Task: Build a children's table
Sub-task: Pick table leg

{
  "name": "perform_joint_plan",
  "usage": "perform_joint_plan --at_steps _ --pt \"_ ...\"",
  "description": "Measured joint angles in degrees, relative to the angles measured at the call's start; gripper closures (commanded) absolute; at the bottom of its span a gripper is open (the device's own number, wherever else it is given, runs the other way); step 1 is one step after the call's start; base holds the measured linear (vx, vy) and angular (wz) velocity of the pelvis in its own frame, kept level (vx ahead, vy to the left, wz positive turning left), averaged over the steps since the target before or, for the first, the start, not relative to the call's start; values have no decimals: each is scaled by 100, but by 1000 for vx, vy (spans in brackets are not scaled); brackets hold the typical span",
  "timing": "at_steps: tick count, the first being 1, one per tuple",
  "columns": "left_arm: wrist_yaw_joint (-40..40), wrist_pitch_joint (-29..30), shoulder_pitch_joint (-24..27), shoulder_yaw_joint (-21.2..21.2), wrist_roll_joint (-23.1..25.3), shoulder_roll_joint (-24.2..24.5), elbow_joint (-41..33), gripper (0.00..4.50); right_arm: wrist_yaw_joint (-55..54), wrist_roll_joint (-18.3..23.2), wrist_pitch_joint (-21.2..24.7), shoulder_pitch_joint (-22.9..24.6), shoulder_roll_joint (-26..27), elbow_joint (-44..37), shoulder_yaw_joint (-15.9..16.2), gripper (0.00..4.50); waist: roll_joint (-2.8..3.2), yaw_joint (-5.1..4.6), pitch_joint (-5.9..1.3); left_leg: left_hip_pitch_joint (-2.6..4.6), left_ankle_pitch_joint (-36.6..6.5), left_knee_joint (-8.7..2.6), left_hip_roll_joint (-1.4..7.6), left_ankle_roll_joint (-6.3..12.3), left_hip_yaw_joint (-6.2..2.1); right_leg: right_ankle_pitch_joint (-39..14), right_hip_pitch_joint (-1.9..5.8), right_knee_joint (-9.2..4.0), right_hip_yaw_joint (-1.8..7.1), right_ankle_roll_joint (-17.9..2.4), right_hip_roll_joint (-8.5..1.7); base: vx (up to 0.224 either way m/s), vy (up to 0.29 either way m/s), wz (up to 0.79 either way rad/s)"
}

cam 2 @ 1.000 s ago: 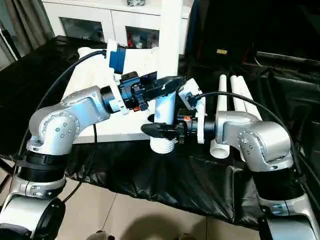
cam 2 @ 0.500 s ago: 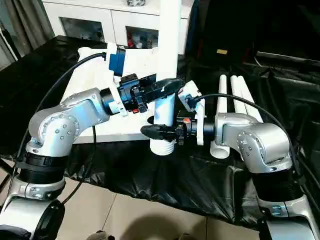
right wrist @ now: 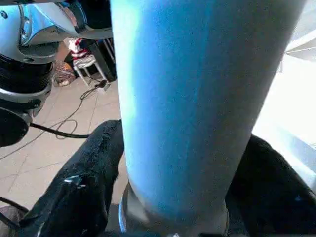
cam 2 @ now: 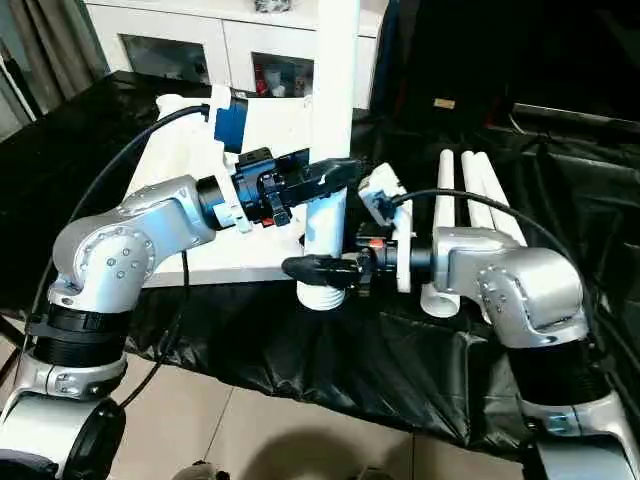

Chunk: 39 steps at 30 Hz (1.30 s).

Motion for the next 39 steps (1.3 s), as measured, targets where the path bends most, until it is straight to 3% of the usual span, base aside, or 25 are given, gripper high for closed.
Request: perform_joint_plan --at_steps 9,14,19,30,32,35,39 --pt "-85 0 0 -27 -1 -10 -1 262 -33 107 10 -2 80 13 -41 112 0 2 0 0 0 0 0 0 0 0 0 1 0 0 0 0 0 0" --pt "-87 0 0 -41 -1 -12 -1 262 -23 108 20 -2 62 13 -40 151 0 5 0 0 0 0 0 0 0 0 0 0 0 0 0 0 0 0" --pt "-95 0 0 -42 -2 -14 -1 262 -23 116 27 -2 45 13 -39 217 0 1 0 0 0 0 0 0 0 0 0 1 0 0 0 0 0 0" --pt "-90 0 1 -43 0 -16 0 263 -30 118 30 -1 46 0 -33 256 2 2 -1 0 0 0 0 0 0 0 0 1 0 0 0 0 0 0" --pt "-36 1 2 -34 -2 -80 0 193 -50 123 30 0 46 0 -36 257 2 4 -1 0 0 0 0 0 0 0 0 0 0 0 0 0 0 0" --pt "94 -28 -1 136 -85 -244 1 190 -113 132 31 30 63 0 -37 257 3 5 -2 -1 0 0 0 0 0 0 0 -1 0 0 0 0 0 0" --pt "342 -442 -25 547 -235 -486 -31 150 -318 129 -3 42 278 1 -96 257 9 -16 -5 1 0 0 0 0 0 0 -1 1 -1 0 0 0 0 0"
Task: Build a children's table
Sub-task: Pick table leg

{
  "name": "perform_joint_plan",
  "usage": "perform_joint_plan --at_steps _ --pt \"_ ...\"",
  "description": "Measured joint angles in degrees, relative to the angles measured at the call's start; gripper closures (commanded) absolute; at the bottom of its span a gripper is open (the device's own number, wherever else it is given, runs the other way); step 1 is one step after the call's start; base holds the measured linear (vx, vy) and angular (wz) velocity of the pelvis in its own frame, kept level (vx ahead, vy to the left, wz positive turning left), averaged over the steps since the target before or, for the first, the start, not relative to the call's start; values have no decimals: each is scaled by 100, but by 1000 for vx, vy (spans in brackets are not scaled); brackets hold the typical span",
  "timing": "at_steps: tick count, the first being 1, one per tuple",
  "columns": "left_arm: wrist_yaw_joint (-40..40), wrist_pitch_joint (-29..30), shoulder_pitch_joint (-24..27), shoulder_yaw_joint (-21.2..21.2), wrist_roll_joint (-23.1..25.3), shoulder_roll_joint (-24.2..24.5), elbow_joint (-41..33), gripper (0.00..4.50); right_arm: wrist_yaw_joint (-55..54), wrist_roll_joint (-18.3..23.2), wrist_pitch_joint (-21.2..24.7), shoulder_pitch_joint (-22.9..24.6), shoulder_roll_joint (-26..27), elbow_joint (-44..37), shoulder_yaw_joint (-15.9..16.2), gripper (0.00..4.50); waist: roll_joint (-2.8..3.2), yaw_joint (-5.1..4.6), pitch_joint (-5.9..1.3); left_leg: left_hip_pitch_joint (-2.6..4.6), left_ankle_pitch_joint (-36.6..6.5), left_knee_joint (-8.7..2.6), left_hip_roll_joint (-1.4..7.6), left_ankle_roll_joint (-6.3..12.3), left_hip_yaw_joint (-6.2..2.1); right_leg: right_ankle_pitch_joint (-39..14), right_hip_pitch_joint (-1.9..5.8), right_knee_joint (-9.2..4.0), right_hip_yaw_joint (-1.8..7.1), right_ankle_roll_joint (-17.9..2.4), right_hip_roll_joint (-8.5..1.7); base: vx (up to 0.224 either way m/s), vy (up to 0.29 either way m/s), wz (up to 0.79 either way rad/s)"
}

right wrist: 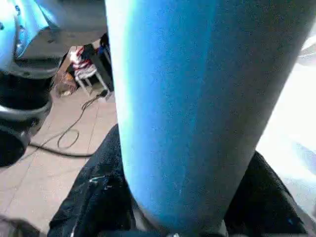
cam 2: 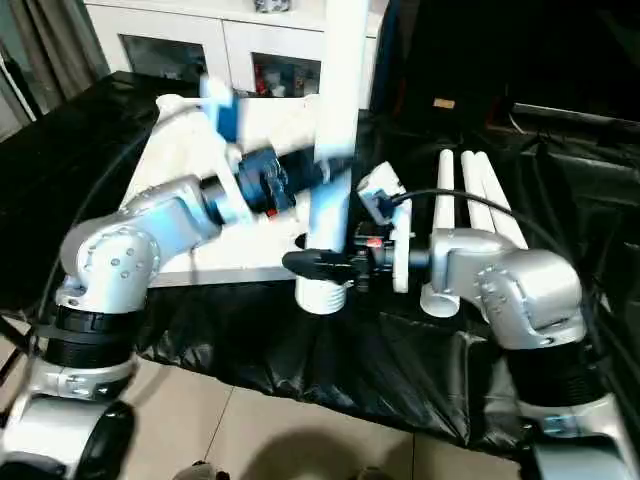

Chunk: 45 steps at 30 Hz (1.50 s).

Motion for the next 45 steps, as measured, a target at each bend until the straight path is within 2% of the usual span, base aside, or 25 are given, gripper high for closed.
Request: perform_joint_plan --at_steps 3,7,10,11,12,15,16,18,20,23,26,28,30,35,36,38,40,45 --pt "167 -222 -15 206 -42 -111 -42 150 -127 2 -37 0 72 0 -138 257 2 16 -1 -1 0 1 0 0 0 0 1 -2 1 -1 0 0 0 0" --pt "678 -686 -218 730 -224 -355 -226 150 -505 4 -305 79 291 -29 -471 257 6 21 -3 -1 0 1 0 0 -1 1 2 -3 -2 -2 0 0 0 0" --pt "1039 -831 -218 862 48 -84 -416 150 -894 -89 -506 259 431 -190 -624 257 49 19 -18 0 0 0 0 0 -2 1 4 -7 -3 -1 0 0 0 0" --pt "1272 -836 -64 736 568 276 -480 150 -1273 -294 -725 373 503 -306 -729 257 93 1 -41 -1 0 0 0 0 -1 0 4 -13 0 1 0 0 0 0" --pt "1359 -834 78 648 842 455 -479 150 -1451 -424 -805 435 492 -349 -807 257 113 -2 -53 -1 0 0 0 0 0 -1 6 -15 0 4 0 0 0 0" --pt "1477 -1044 820 -188 2116 1162 -526 150 -2153 -879 -1027 607 621 -427 -1039 257 126 -3 -63 3 1 -8 1 -3 -3 -25 6 -16 -3 48 2 0 0 0" --pt "1499 -1117 1146 -470 2469 1263 -454 150 -2415 -1021 -1109 715 696 -437 -1107 257 137 -5 -62 -2 4 -8 0 -8 -3 -28 2 -15 -2 54 1 0 0 0" --pt "1494 -1232 1480 -834 2794 1321 -256 150 -2779 -1215 -1237 877 894 -435 -1142 257 137 4 -60 -11 9 -14 1 -18 -5 -26 -7 -17 -4 53 2 0 0 0" --pt "1414 -1530 1634 -1041 2886 1236 92 150 -3052 -1380 -1526 981 1103 -389 -1116 257 154 12 -51 -14 10 -14 0 -20 -5 -25 -10 -17 -3 52 1 0 0 0" --pt "1178 -1891 1617 -1175 2940 1175 393 150 -3170 -1554 -1930 1006 1123 -316 -1049 257 167 3 -54 -8 10 -16 0 -20 -7 -24 -7 -17 -3 52 2 0 0 0" --pt "615 -2393 1437 -1525 3190 1301 1189 150 -3261 -1816 -2269 1030 1129 -144 -961 257 180 -8 -64 -2 10 -28 -1 -20 -5 -28 -5 -17 -1 58 2 0 0 0" --pt "357 -2649 1389 -1759 3418 1354 1791 150 -3285 -1967 -2359 1102 1155 -69 -834 258 147 -37 -52 -2 13 -43 -1 -24 -3 -14 -15 -17 -1 83 3 0 0 0" --pt "278 -2771 1383 -1865 3529 1352 2095 150 -3294 -2035 -2369 1123 1164 4 -782 258 130 -61 -44 -9 16 -46 0 -29 -6 -10 -22 -17 -1 84 5 0 0 0" --pt "244 -3089 1021 -1921 3708 1286 2633 150 -3197 -2087 -2364 1240 1042 -4 -583 258 80 -36 -49 -6 16 -51 0 -29 -4 -8 -18 -22 1 80 4 0 0 0" --pt "167 -3213 853 -1968 3764 1239 2881 150 -3165 -2087 -2362 1334 1029 -26 -556 258 107 -2 -53 -6 16 -51 -1 -29 -5 -8 -11 -28 1 79 4 0 0 0" --pt "-47 -3381 643 -2062 3885 1240 3294 150 -3064 -2086 -2367 1447 1026 -32 -471 258 163 -2 -60 -7 16 -51 -6 -28 5 3 -8 -42 11 63 -1 0 0 0" --pt "-327 -3606 474 -2145 3958 1215 3762 167 -2997 -2088 -2381 1555 1006 -36 -456 258 185 7 -58 -8 16 -55 -6 -28 4 4 -9 -45 9 60 0 0 0 0" --pt "-1000 -3819 218 -2177 3929 1138 4340 201 -2908 -2083 -2386 1558 927 -41 -459 258 231 -4 -62 0 16 -77 -4 -29 2 5 -12 -45 3 59 3 0 0 0"
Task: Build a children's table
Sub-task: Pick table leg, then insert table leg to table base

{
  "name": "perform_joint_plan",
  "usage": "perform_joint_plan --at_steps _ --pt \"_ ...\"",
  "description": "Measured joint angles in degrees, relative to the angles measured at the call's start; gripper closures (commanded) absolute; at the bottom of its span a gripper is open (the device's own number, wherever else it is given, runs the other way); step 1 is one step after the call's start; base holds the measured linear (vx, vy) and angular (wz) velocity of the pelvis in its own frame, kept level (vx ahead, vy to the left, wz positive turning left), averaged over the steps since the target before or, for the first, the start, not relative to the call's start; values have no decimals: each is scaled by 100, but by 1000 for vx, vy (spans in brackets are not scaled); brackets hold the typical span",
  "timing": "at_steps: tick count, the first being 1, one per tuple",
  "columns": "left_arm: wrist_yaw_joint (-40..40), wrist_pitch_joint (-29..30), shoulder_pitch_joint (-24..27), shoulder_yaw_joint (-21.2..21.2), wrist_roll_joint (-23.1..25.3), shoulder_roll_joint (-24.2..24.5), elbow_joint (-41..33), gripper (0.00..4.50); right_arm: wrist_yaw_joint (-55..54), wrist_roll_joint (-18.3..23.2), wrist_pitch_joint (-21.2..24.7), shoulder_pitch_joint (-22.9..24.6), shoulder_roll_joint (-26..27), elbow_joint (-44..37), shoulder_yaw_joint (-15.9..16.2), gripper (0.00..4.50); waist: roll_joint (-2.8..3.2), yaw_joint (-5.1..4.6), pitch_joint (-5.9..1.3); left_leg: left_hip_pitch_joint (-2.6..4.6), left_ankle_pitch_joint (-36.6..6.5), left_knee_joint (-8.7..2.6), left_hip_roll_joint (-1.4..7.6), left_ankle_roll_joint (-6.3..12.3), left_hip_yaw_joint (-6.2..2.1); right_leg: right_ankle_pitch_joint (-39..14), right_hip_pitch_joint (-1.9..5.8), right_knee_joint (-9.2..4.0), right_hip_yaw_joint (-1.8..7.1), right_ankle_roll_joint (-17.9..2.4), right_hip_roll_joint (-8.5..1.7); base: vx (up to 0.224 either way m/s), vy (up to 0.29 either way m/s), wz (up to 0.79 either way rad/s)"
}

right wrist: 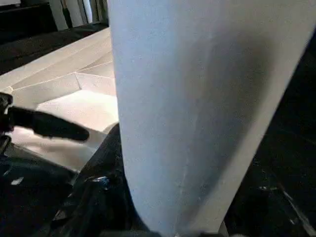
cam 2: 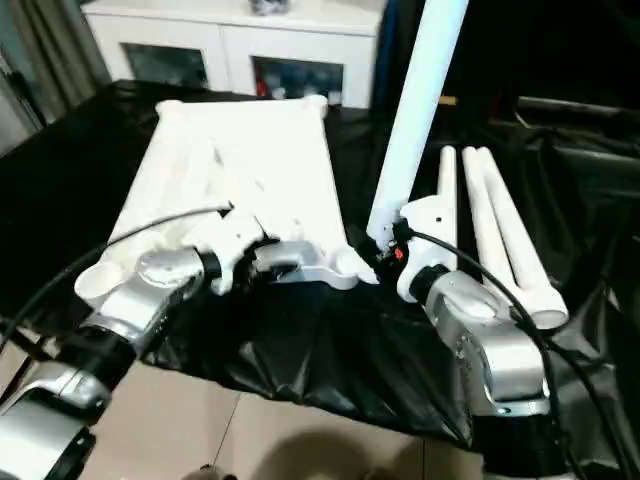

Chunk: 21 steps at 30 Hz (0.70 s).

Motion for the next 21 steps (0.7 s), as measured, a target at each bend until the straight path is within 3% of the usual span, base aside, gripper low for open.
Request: perform_joint_plan --at_steps 5,7,20,21 --pt "-454 -429 -522 -30 64 27 760 239 84 46 0 1 -64 -9 -14 258 147 6 -8 6 0 0 -3 0 3 4 7 -1 3 -6 -3 0 0 0" --pt "-445 -570 -715 -66 245 24 1084 275 103 45 0 -2 -122 -16 -25 258 173 7 -10 7 0 -4 -2 0 2 4 7 2 0 -7 -2 0 0 0" --pt "-650 -954 -1115 -169 625 -81 1908 378 222 33 -49 -5 -160 -19 -30 258 202 -10 -20 11 0 -6 -2 0 2 7 13 3 1 -11 -3 0 0 0" --pt "-689 -957 -1122 -150 616 -82 1935 403 224 33 -49 -5 -161 -19 -29 258 202 -11 -21 11 0 -6 -2 0 2 7 13 4 1 -11 -2 0 0 0"
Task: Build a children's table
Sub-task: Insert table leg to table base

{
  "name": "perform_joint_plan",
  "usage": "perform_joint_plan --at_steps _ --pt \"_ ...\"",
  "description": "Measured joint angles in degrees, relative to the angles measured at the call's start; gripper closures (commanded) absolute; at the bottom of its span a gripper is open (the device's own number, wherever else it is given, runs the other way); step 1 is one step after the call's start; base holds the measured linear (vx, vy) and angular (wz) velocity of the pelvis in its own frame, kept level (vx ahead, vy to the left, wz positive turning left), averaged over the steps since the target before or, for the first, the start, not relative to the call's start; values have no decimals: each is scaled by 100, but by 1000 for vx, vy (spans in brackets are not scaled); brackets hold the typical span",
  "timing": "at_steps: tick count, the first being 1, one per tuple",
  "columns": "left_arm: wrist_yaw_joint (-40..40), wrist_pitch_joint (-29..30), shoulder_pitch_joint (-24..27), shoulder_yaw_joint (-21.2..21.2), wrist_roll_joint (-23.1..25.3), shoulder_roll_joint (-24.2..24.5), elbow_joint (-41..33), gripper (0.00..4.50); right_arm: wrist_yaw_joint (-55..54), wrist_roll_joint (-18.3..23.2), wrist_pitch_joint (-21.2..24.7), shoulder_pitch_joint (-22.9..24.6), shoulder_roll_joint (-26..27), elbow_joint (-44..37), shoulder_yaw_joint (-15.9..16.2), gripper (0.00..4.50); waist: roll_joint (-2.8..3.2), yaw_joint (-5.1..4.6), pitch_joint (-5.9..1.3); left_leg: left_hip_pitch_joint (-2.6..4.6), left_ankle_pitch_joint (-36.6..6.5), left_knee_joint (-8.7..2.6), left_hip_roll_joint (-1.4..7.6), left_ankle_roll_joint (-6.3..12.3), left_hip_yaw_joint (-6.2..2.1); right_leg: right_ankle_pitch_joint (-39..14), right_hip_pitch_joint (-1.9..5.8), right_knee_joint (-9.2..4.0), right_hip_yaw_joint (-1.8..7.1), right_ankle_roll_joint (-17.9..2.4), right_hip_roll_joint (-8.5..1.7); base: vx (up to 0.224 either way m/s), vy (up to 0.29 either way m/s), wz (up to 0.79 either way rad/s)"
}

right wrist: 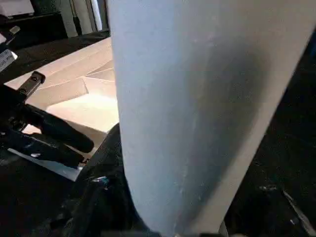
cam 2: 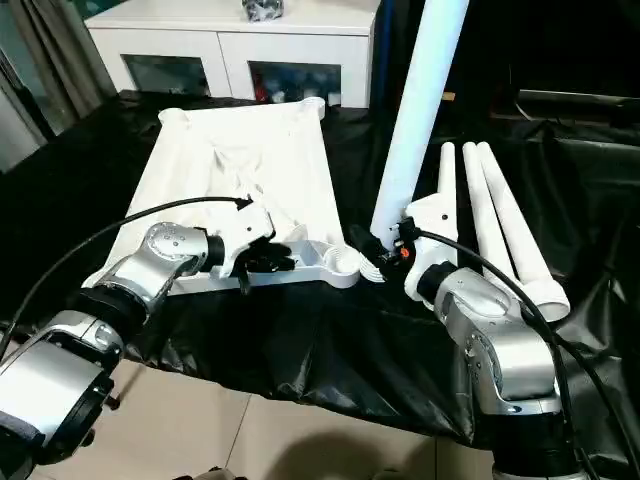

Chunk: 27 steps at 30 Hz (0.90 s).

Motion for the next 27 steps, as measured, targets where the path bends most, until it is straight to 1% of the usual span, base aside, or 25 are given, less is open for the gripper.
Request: perform_joint_plan --at_steps 3,4,5,6,7,8,10,12,14,16,17,19,23,27 --pt "-192 -39 -66 60 -25 -35 151 410 36 0 0 -6 -84 1 0 258 3 4 -1 -1 0 0 0 0 0 0 0 -3 0 0 0 0 0 0" --pt "-242 -48 -81 86 -27 -40 197 425 60 0 0 -16 -103 1 -1 258 4 4 -1 -1 0 -1 0 0 0 0 0 -5 0 0 0 0 0 0" --pt "-264 -54 -91 105 -27 -42 231 425 63 0 0 -25 -104 1 -2 258 4 3 -2 -1 0 -1 0 0 0 0 0 -6 0 0 0 0 0 0" --pt "-270 -66 -100 114 -26 -49 257 438 65 0 0 -31 -105 1 -4 258 5 3 -2 -1 0 -1 0 0 0 0 0 -7 -1 0 0 0 0 0" --pt "-254 -84 -121 116 -17 -67 295 397 69 -1 0 -31 -110 1 -4 258 5 5 -2 -1 0 -2 0 0 0 0 0 -9 -1 0 0 0 0 0" --pt "-246 -94 -134 118 -13 -80 318 386 73 -2 0 -31 -110 1 -4 258 5 7 -2 -1 0 -3 0 0 0 0 0 -12 -1 0 0 0 0 0" --pt "-262 -52 -169 206 -25 -106 403 395 81 -3 0 -31 -109 1 -4 258 6 7 -2 -2 0 -3 0 0 0 0 1 -14 -1 0 0 0 0 0" --pt "-284 -47 -186 237 -31 -108 450 387 85 -5 0 -31 -115 1 -4 258 6 8 -2 -1 0 -4 0 0 0 0 1 -16 -1 0 0 0 0 0" --pt "-330 -72 -209 260 -24 -117 510 350 92 -6 0 -31 -133 1 -4 258 12 7 -3 -1 0 -10 0 0 1 0 4 -26 -2 -1 0 0 0 0" --pt "-330 -102 -213 323 -21 -122 550 351 97 -6 0 -31 -159 1 -4 258 19 4 -4 -1 0 -13 0 0 2 1 5 -31 -2 -1 0 0 0 0" --pt "-330 -112 -215 336 -20 -123 561 344 101 -6 0 -30 -159 1 -4 258 23 3 -4 -1 0 -15 0 0 2 1 6 -34 -3 -1 0 0 0 0" --pt "-370 -117 -232 339 -10 -140 576 315 110 -5 0 -30 -170 1 -4 258 37 4 -6 -2 0 -21 0 0 3 1 6 -40 -4 -1 0 0 0 0" --pt "-432 -55 -254 448 -39 -195 634 309 113 -5 0 -30 -174 1 -5 258 63 14 -18 -3 0 -29 0 0 5 1 9 -58 -5 -1 0 0 0 0" --pt "-595 -15 -267 511 -82 -266 708 307 113 -4 0 -30 -198 1 -6 258 66 13 -18 -5 0 -29 0 1 8 1 9 -65 -5 -1 0 0 0 0"
